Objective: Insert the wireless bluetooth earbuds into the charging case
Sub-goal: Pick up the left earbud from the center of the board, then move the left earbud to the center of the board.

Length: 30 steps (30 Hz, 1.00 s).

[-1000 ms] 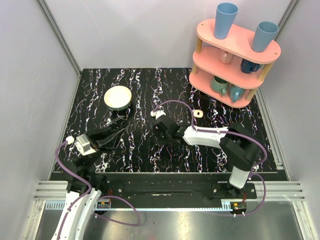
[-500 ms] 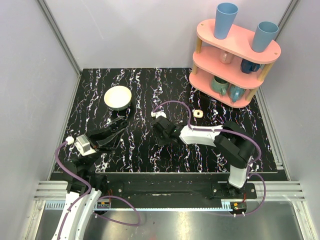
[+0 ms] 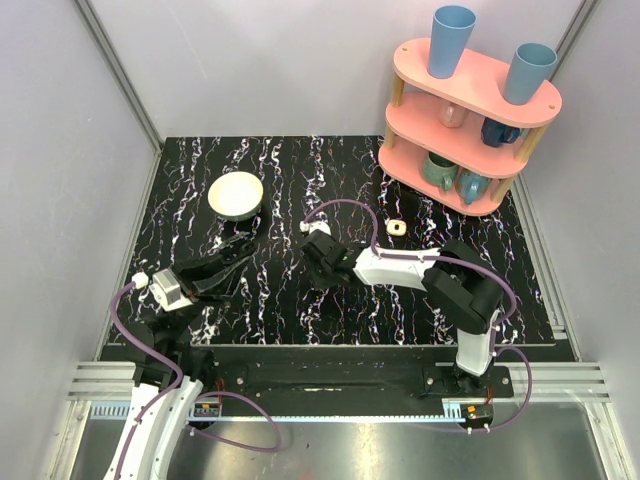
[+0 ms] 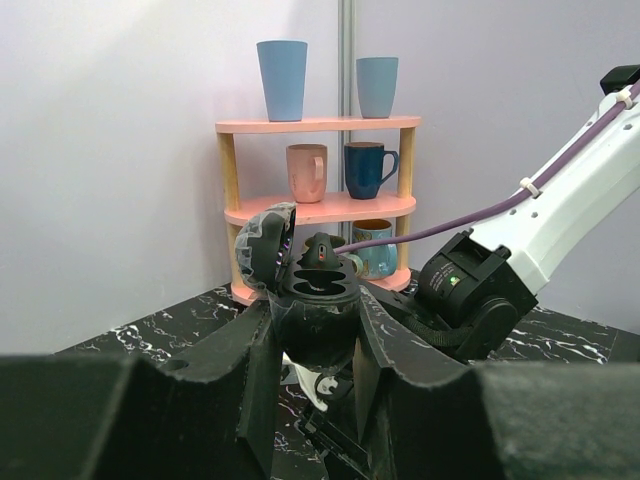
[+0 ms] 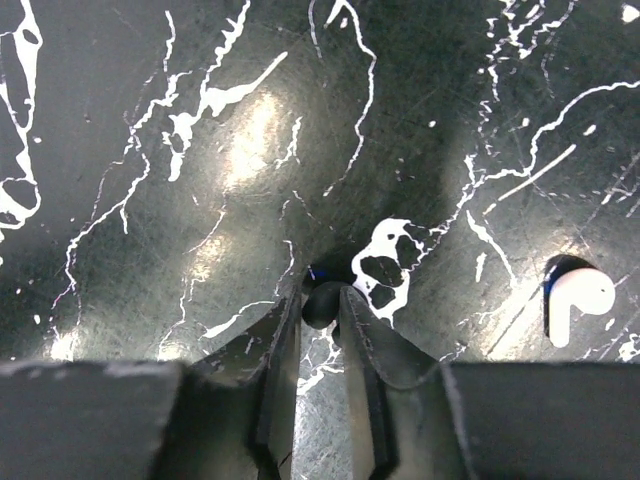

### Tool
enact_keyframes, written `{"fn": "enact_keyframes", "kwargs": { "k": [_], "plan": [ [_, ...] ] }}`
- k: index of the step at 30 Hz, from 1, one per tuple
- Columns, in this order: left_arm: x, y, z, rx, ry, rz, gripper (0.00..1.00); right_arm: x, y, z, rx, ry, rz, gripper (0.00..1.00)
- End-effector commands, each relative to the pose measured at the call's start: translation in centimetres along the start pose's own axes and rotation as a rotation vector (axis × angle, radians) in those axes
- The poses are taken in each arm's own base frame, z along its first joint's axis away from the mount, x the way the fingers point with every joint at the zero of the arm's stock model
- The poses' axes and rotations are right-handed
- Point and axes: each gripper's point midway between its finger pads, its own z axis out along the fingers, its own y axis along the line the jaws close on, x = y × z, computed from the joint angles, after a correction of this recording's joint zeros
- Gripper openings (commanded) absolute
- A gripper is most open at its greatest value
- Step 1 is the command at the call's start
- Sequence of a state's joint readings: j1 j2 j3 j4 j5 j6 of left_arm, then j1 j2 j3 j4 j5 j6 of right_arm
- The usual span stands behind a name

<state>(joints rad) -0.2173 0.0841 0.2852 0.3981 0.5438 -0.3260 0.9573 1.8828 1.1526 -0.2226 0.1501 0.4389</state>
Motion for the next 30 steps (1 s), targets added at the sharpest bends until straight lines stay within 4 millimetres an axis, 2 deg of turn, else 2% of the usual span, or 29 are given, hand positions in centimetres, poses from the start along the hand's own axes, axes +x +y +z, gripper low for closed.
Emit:
{"fn": "enact_keyframes", "kwargs": {
  "k": [1,3,4,6,8,9,11,12,17,18,20,21,22,25,29,30],
  "plan": [
    [-1.6,-0.1,0.1,-0.004,-0.049,0.031,0.02,1.4,-1.0,0.9,0.057,0.037,-0.003,0.22],
    [-1.5,-0.1,0.0,-0.003,-0.047,0.031,0.03,1.1,-1.0,0.5,0.054,0.028,-0.003,0.17],
    [-1.5,-0.1,0.1,-0.004,-0.048,0.031,0.03,1.0,-0.9,0.3,0.047,0.025,-0.008,0.1],
    [-1.6,-0.1,0.1,-0.004,-0.049,0.031,0.03,0.5,-0.5,-0.6,0.024,0.005,-0.008,0.07],
    [-1.6,-0.1,0.0,-0.003,-0.05,0.032,0.03,-0.3,0.4,-1.4,-0.037,-0.035,-0.006,0.07],
    [-1.6,-0.1,0.1,-0.006,-0.048,0.031,0.03,-0.3,0.8,-2.6,-0.079,-0.053,0.0,0.07],
    [-1.6,-0.1,0.1,-0.004,-0.049,0.031,0.03,-1.7,2.0,-4.0,-0.152,-0.127,0.04,0.09],
    [-1.5,-0.1,0.0,-0.004,-0.048,0.031,0.03,-1.8,2.1,-5.0,-0.182,-0.151,0.054,0.1],
    [-1.5,0.0,0.1,-0.008,-0.046,0.03,0.03,-2.1,3.8,-7.4,-0.315,-0.177,0.145,0.11],
    [-1.5,0.0,0.1,-0.008,-0.046,0.03,0.03,-1.4,4.1,-8.2,-0.364,-0.167,0.172,0.11],
    [-1.5,0.0,0.1,-0.007,-0.047,0.031,0.03,-2.6,5.3,-9.9,-0.462,-0.237,0.194,0.12],
    [-1.5,-0.1,0.1,-0.004,-0.046,0.031,0.03,-2.4,5.8,-11.5,-0.529,-0.258,0.188,0.13],
    [-1.5,-0.1,0.1,-0.006,-0.046,0.031,0.03,-3.6,6.7,-13.2,-0.601,-0.325,0.177,0.13],
    [-1.5,-0.1,0.1,-0.002,-0.048,0.029,0.03,-5.0,7.4,-17.9,-0.739,-0.444,0.134,0.15],
    [-1.5,-0.2,0.1,0.002,-0.049,0.028,0.03,-6.0,7.0,-21.4,-0.861,-0.483,0.135,0.15],
    [-1.5,-0.2,0.1,0.0,-0.05,0.028,0.03,-4.8,7.1,-21.6,-0.921,-0.432,0.183,0.15]
  ]
}}
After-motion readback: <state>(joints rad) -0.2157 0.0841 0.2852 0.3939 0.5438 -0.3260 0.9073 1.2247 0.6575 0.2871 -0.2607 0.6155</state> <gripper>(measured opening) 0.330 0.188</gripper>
